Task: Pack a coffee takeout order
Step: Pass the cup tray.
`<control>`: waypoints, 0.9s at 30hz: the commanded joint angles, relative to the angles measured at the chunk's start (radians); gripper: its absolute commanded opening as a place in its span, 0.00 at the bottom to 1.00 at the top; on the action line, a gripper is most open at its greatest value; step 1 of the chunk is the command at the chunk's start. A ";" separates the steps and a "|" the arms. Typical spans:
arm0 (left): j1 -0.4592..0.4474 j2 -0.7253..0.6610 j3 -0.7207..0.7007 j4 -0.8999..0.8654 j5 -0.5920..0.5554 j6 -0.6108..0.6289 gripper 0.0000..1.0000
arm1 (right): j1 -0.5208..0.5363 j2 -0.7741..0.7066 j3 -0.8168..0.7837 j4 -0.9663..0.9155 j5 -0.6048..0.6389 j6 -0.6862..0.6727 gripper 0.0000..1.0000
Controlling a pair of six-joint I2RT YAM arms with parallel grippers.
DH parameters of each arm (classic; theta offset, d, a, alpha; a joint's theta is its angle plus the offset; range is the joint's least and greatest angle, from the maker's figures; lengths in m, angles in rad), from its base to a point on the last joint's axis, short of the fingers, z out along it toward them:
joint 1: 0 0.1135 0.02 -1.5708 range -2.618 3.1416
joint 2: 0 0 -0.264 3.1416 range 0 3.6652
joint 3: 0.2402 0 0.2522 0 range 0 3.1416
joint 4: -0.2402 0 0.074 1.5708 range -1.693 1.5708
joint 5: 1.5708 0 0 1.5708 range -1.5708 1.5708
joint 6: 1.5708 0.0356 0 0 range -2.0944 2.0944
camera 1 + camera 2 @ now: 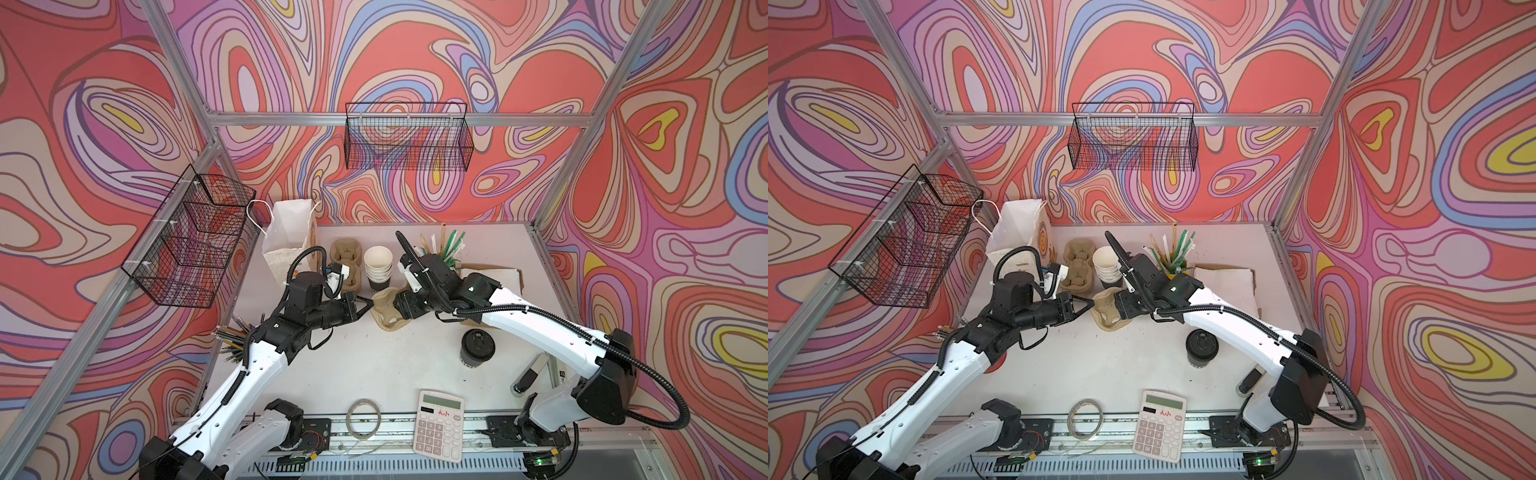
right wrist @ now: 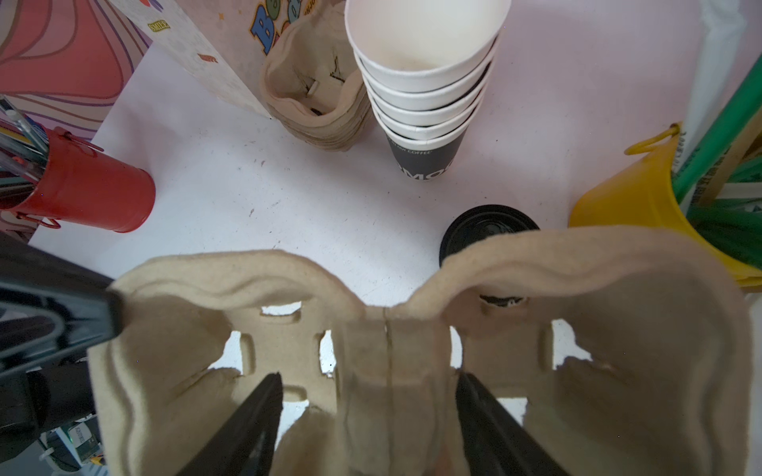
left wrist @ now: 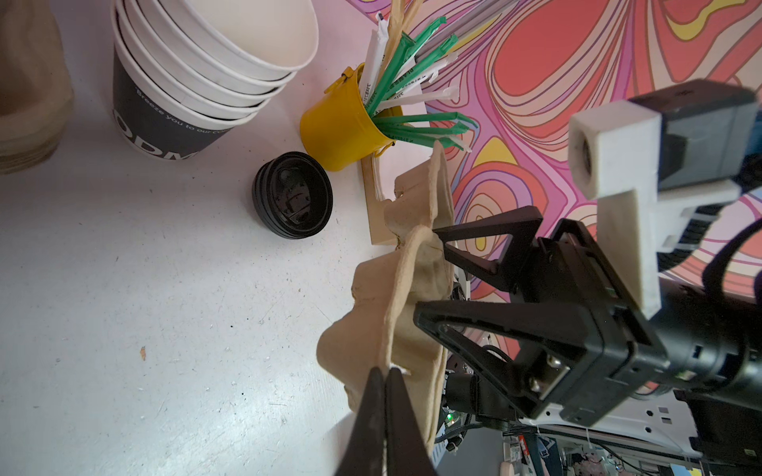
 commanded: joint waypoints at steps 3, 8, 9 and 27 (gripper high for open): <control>-0.007 -0.008 0.030 0.013 0.013 0.024 0.00 | 0.002 -0.012 -0.012 0.002 0.033 0.002 0.64; -0.012 -0.004 0.029 0.015 0.013 0.026 0.00 | 0.002 -0.011 -0.018 0.002 0.032 0.002 0.56; -0.012 -0.002 0.029 0.016 0.013 0.024 0.00 | 0.002 -0.012 -0.020 0.002 0.037 0.002 0.56; -0.022 0.016 0.026 0.033 0.011 0.022 0.00 | 0.002 -0.017 -0.051 0.015 0.040 -0.008 0.40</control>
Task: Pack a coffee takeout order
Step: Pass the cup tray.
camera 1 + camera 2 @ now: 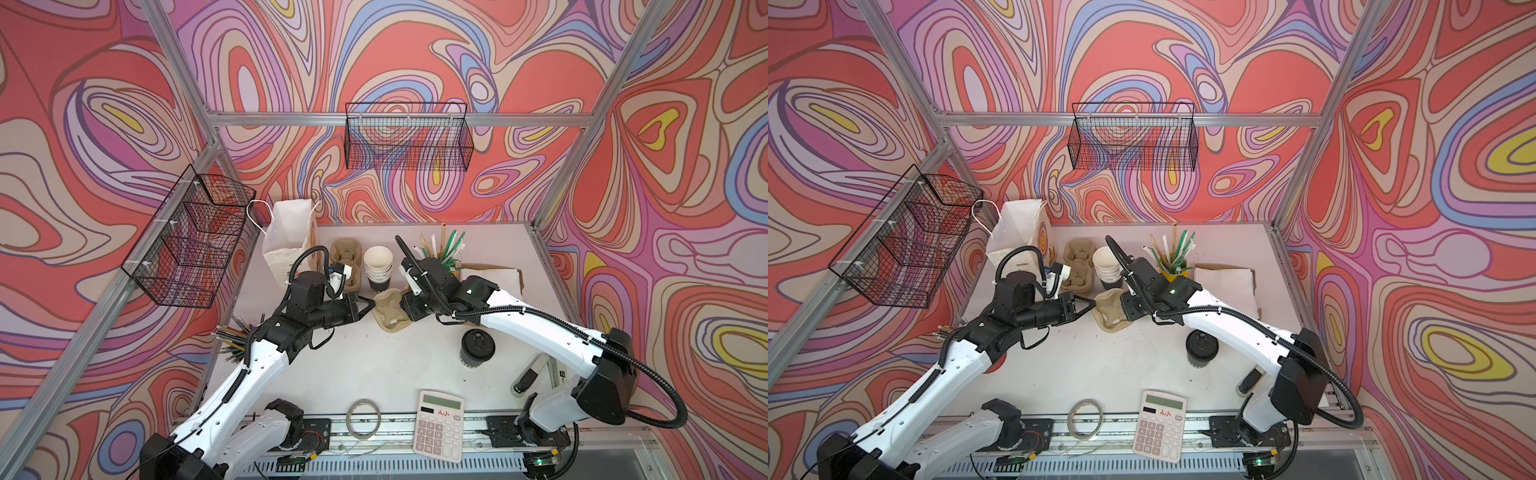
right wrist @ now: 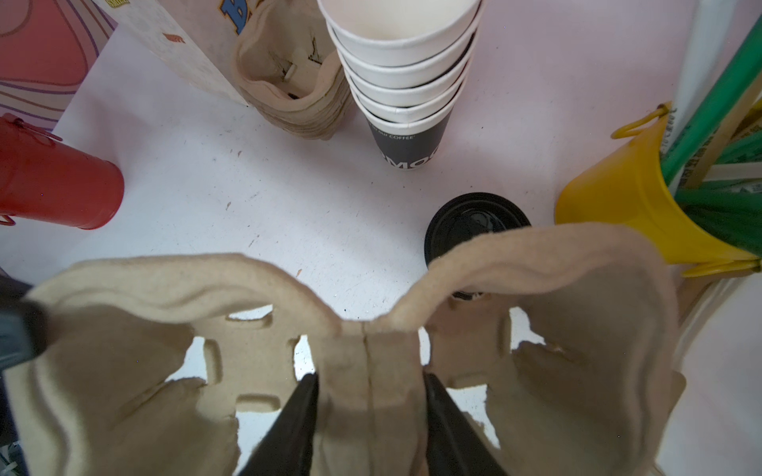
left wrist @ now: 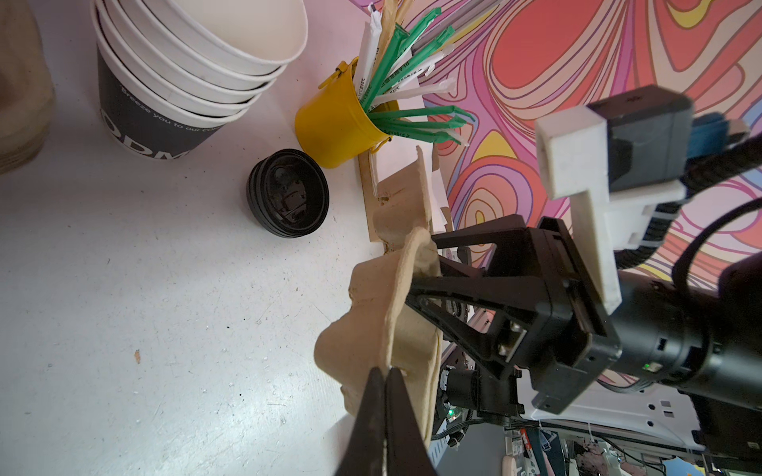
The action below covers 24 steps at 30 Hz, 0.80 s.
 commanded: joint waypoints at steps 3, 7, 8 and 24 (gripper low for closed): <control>-0.006 0.007 0.021 0.035 0.008 0.011 0.00 | 0.002 -0.018 -0.017 0.010 0.007 -0.006 0.40; -0.005 0.017 0.022 0.044 0.009 0.007 0.00 | 0.001 -0.015 -0.019 0.012 0.010 -0.009 0.36; -0.006 0.020 0.021 0.046 0.008 0.007 0.02 | 0.001 -0.015 -0.021 0.012 0.010 -0.009 0.36; 0.017 -0.015 0.102 -0.033 -0.130 0.023 0.72 | 0.002 -0.018 -0.025 0.024 0.015 -0.017 0.32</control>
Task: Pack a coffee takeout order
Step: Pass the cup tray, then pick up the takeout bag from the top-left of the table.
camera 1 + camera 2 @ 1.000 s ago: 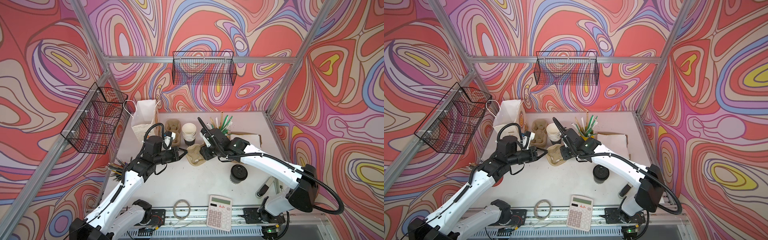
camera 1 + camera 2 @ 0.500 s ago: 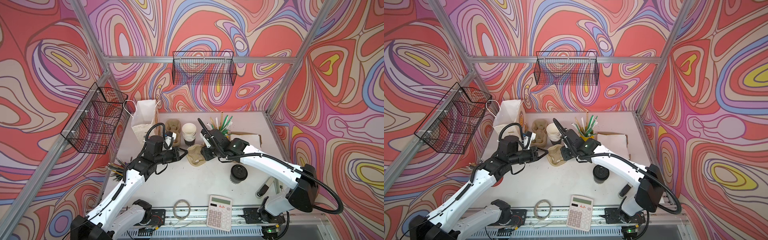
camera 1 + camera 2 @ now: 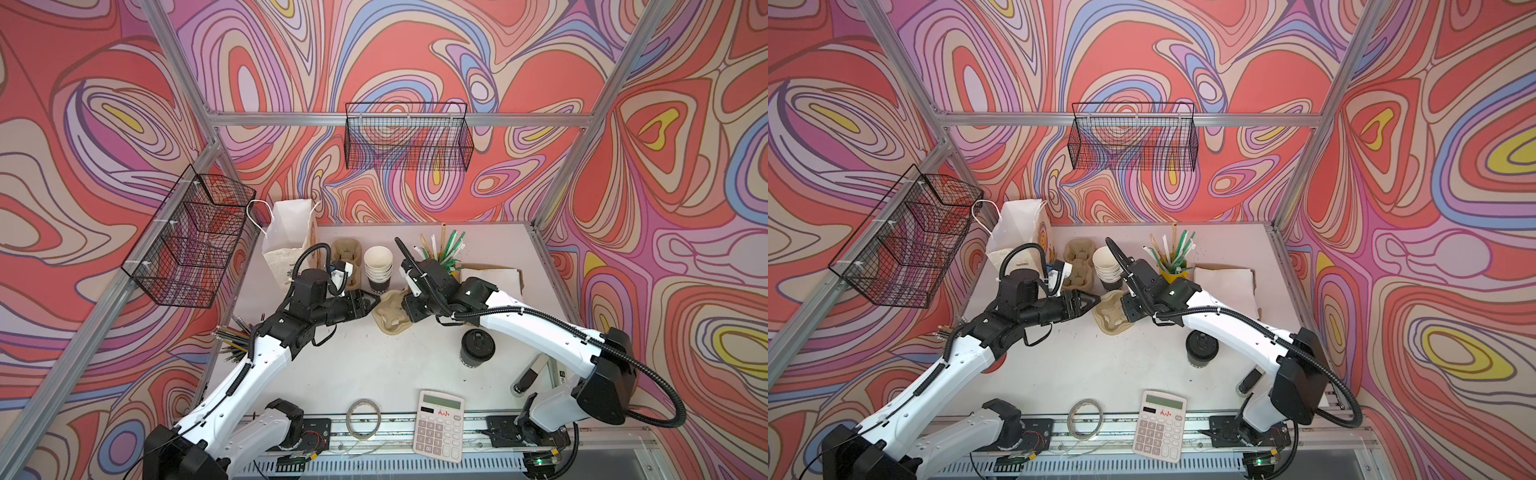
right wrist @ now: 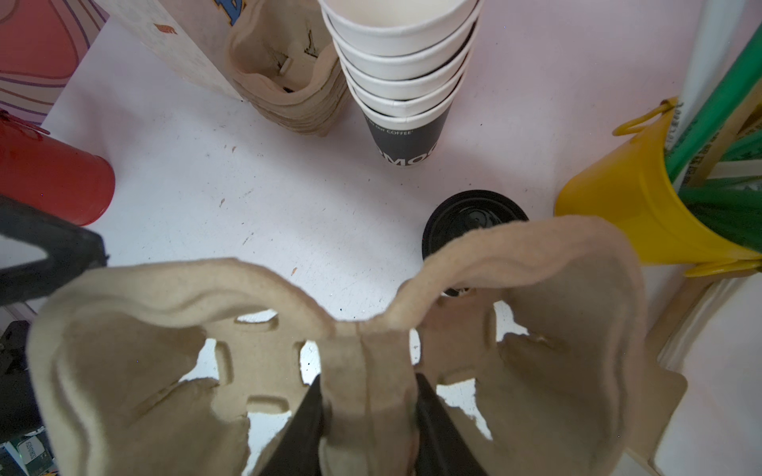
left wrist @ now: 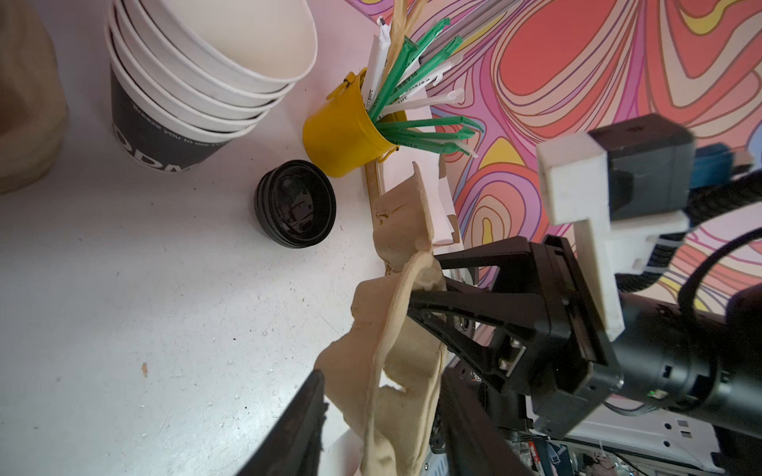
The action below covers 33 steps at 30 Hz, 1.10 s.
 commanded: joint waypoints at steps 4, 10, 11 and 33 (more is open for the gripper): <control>0.133 -0.054 0.226 -0.191 -0.145 -0.015 0.79 | 0.002 -0.037 -0.007 0.025 0.026 -0.004 0.32; 0.354 -0.022 0.403 -0.371 -0.177 -0.031 0.79 | 0.002 -0.069 -0.004 0.066 0.027 0.004 0.33; 0.376 -0.007 0.436 -0.410 -0.197 -0.011 0.79 | 0.001 -0.074 -0.003 0.071 0.026 0.003 0.32; 0.455 0.358 0.807 -0.628 -0.753 0.261 1.00 | 0.001 -0.126 -0.034 0.198 -0.051 -0.031 0.31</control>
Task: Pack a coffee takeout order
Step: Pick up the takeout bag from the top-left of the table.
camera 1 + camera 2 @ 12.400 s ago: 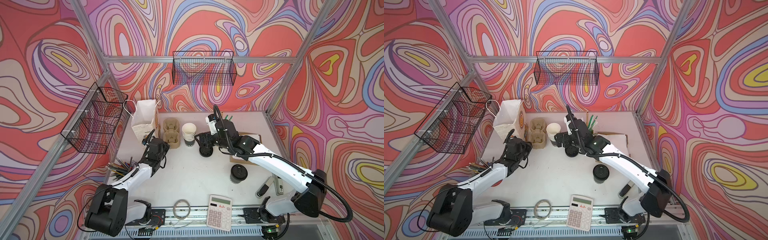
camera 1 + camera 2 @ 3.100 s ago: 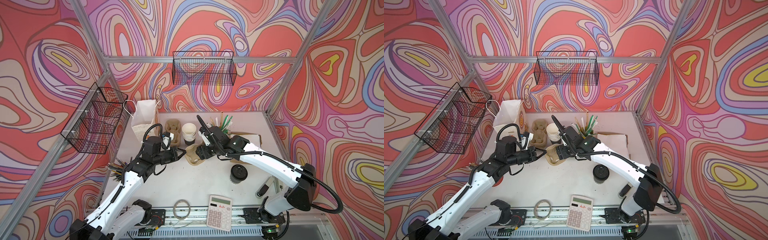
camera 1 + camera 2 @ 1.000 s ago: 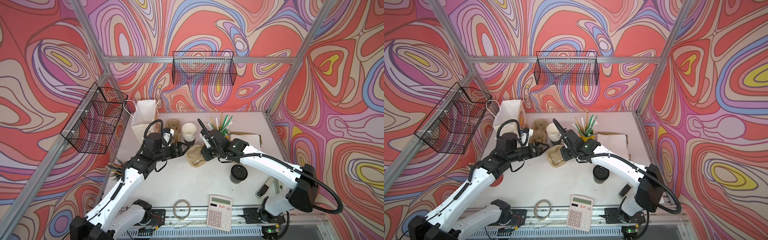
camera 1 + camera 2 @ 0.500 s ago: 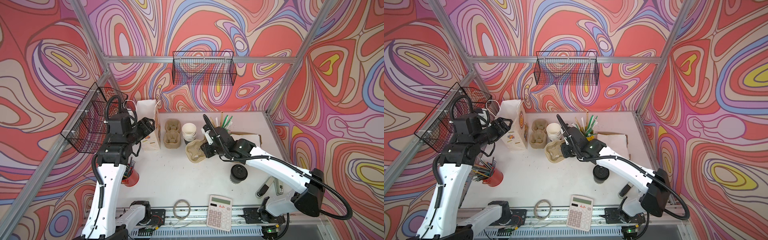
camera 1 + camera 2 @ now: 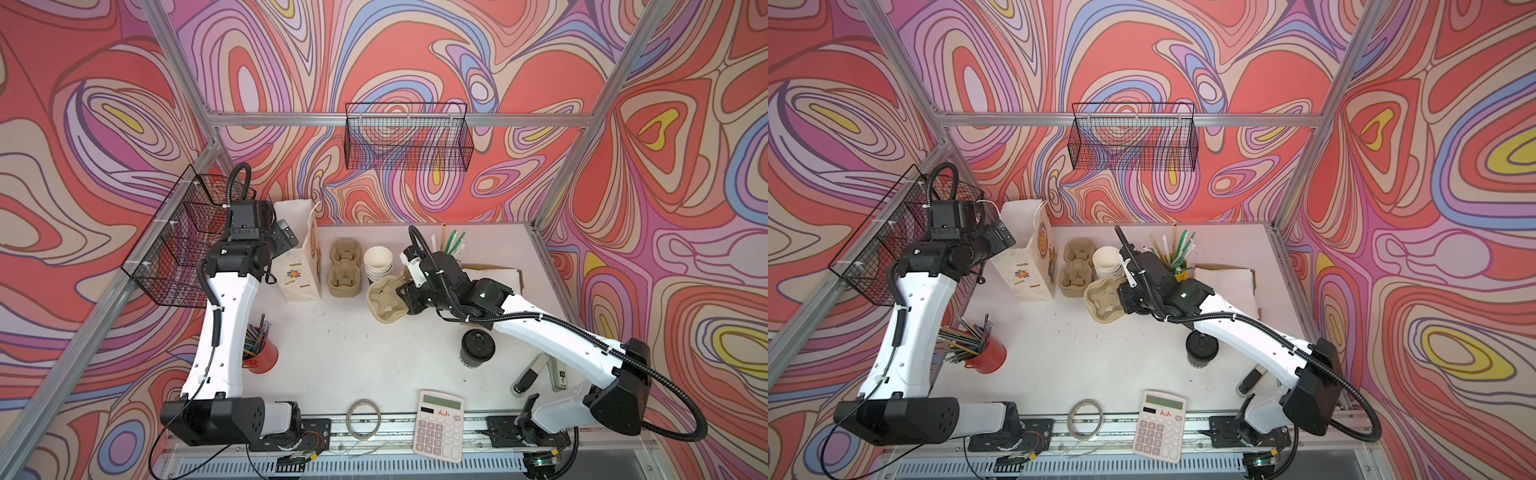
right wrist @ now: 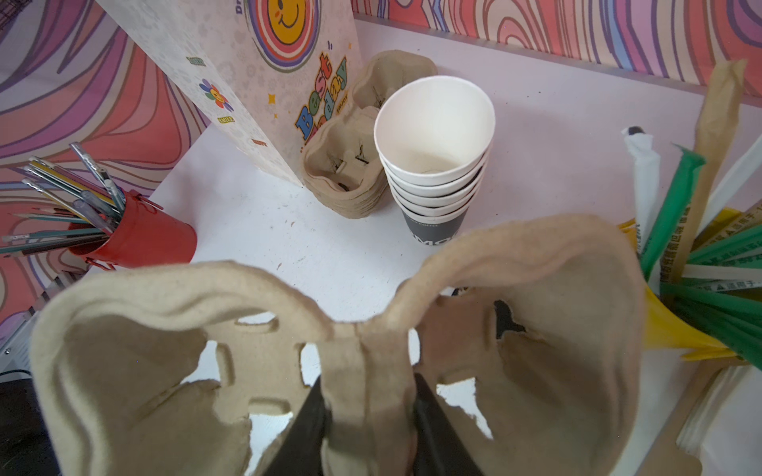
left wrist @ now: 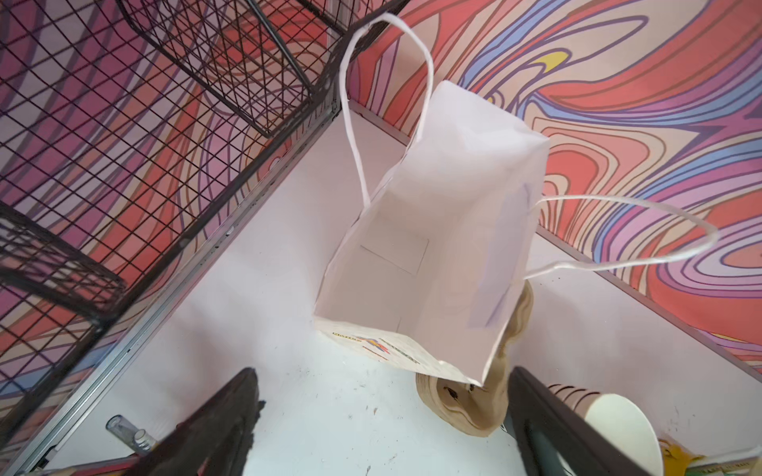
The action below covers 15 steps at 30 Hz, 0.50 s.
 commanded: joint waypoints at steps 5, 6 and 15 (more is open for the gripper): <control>0.033 0.071 0.020 0.004 -0.037 0.030 0.99 | 0.002 -0.052 -0.033 0.059 -0.032 -0.014 0.30; 0.033 0.082 0.018 0.009 -0.039 0.026 0.97 | 0.002 -0.055 -0.036 0.062 -0.034 -0.013 0.30; 0.039 0.193 0.079 -0.002 -0.111 0.064 0.82 | 0.002 -0.078 -0.064 0.090 -0.048 -0.001 0.29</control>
